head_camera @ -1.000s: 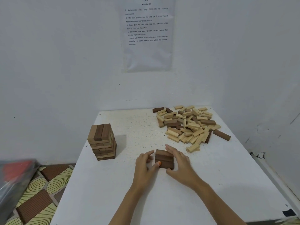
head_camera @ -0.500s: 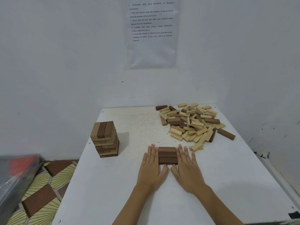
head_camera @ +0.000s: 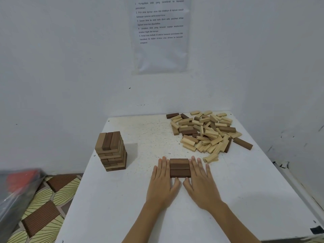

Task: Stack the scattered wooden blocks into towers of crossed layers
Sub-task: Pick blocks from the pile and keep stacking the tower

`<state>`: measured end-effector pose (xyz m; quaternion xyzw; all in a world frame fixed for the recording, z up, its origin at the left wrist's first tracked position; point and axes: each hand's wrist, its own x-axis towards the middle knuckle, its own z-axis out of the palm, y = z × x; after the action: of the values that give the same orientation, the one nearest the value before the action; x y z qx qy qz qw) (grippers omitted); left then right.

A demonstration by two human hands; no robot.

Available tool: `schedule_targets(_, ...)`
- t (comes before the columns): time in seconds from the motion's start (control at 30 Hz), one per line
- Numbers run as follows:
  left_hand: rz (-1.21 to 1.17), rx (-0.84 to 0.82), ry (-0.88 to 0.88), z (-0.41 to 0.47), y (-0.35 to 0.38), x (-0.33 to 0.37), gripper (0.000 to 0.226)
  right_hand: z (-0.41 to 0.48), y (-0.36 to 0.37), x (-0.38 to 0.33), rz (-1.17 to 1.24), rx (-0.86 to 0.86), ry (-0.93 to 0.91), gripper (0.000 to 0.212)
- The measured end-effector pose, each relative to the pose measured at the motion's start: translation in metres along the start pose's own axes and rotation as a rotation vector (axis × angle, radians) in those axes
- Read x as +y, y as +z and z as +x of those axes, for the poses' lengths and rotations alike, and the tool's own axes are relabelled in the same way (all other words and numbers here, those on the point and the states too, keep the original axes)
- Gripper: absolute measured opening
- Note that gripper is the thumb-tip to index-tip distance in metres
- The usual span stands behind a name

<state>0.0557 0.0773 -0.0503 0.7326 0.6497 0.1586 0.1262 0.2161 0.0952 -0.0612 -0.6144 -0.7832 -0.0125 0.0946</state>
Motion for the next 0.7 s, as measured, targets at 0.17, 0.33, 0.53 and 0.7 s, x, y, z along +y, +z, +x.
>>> schedule_targets(0.17,0.011,0.01,0.001,-0.0006,0.0008,0.0001,0.082,0.0,0.0005,0.0007,-0.006,-0.006,0.0,0.073)
schedule_targets(0.33,0.003,0.019,-0.004,-0.0007,0.0004,0.0004,0.078,0.0009,0.0054,0.002,0.013,0.013,-0.004,0.064)
schedule_targets(0.53,0.012,0.019,0.008,-0.0003,0.0017,-0.0004,0.079,0.0005,0.0038,0.0015,0.035,-0.042,0.006,0.074)
schedule_targets(0.7,0.001,0.029,0.001,-0.0015,0.0014,0.0002,0.08,0.0003,0.004,0.002,0.088,-0.041,-0.002,0.069)
